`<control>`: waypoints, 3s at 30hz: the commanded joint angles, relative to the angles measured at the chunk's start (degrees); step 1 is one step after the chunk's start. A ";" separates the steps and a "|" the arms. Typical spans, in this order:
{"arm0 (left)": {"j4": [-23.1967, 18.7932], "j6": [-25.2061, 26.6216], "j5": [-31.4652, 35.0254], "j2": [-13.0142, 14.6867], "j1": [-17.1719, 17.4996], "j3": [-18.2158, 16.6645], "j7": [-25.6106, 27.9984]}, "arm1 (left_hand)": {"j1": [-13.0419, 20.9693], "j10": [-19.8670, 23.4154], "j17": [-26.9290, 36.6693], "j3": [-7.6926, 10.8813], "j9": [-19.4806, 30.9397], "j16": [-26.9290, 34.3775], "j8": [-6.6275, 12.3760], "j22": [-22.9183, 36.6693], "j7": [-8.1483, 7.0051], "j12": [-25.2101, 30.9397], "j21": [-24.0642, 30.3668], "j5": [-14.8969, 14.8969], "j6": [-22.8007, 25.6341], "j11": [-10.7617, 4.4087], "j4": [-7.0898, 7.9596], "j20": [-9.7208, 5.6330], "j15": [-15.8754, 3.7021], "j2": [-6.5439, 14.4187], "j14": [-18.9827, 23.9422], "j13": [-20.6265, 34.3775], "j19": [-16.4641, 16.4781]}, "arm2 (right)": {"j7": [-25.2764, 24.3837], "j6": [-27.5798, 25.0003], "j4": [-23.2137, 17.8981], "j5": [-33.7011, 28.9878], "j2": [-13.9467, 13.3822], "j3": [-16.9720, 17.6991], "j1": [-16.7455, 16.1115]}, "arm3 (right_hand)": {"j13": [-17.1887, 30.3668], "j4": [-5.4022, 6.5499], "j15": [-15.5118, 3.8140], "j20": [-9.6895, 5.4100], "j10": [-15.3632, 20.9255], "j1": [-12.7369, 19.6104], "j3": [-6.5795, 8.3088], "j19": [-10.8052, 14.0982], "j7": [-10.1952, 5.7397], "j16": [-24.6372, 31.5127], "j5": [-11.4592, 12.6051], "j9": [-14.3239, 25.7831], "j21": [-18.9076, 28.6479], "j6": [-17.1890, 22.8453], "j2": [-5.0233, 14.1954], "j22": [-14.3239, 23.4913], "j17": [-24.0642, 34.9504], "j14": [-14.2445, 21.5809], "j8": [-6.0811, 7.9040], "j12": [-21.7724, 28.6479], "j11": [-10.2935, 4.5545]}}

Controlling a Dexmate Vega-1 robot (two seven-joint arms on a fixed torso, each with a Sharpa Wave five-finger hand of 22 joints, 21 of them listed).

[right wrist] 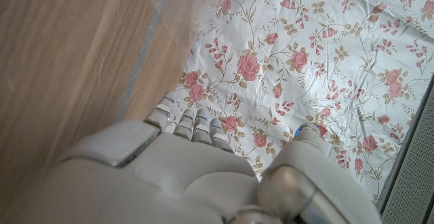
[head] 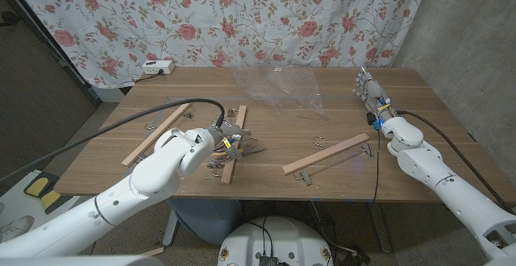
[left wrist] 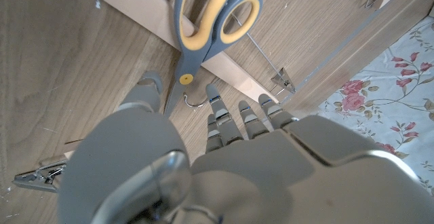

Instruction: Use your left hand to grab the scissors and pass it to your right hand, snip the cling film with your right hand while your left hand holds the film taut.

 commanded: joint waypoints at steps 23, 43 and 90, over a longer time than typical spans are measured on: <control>1.69 0.18 2.42 -1.02 -0.41 2.55 0.61 | 0.62 0.63 -0.02 -0.20 0.27 -0.14 -0.19 -0.04 -0.10 -0.25 0.10 0.26 0.04 -0.26 0.21 -0.32 -0.78 0.17 0.61 0.36 0.09 | -0.31 -0.17 0.48 -1.03 0.46 -0.97 0.58 | 0.13 -0.37 -0.15 0.32 -0.05 -0.12 0.23 -0.17 -1.49 0.26 -0.18 0.10 0.23 -0.27 0.74 0.09 0.15 -0.43 -0.18 0.00 -0.26; 2.34 0.09 3.03 -1.72 -0.05 2.72 0.82 | 1.15 1.17 0.01 -0.20 0.32 -0.12 -0.16 -0.03 0.14 -0.21 0.10 0.54 0.29 0.00 0.37 -0.19 -0.63 1.01 0.75 0.65 0.12 | -1.42 0.32 -0.11 -1.34 0.92 -0.88 -0.01 | 0.13 -0.38 -0.11 0.22 -0.20 -0.36 0.19 -0.22 -0.95 0.29 -0.21 0.10 0.22 -1.76 0.94 0.09 0.18 -0.49 -0.68 -0.08 -0.07; 3.14 0.57 3.26 -2.47 -0.44 3.76 0.22 | 6.96 6.02 0.14 1.33 0.46 0.84 0.19 -0.07 -0.21 1.24 0.16 2.22 1.50 -1.02 -0.48 -0.30 -2.28 4.42 4.53 2.36 0.69 | -1.64 0.36 -0.06 -1.32 1.11 -0.87 -0.30 | 0.15 -0.74 -0.18 0.04 -0.51 -0.30 0.23 0.00 -0.99 0.33 -0.24 0.17 0.26 -2.50 1.07 0.09 0.13 -0.34 -0.27 -0.16 -0.06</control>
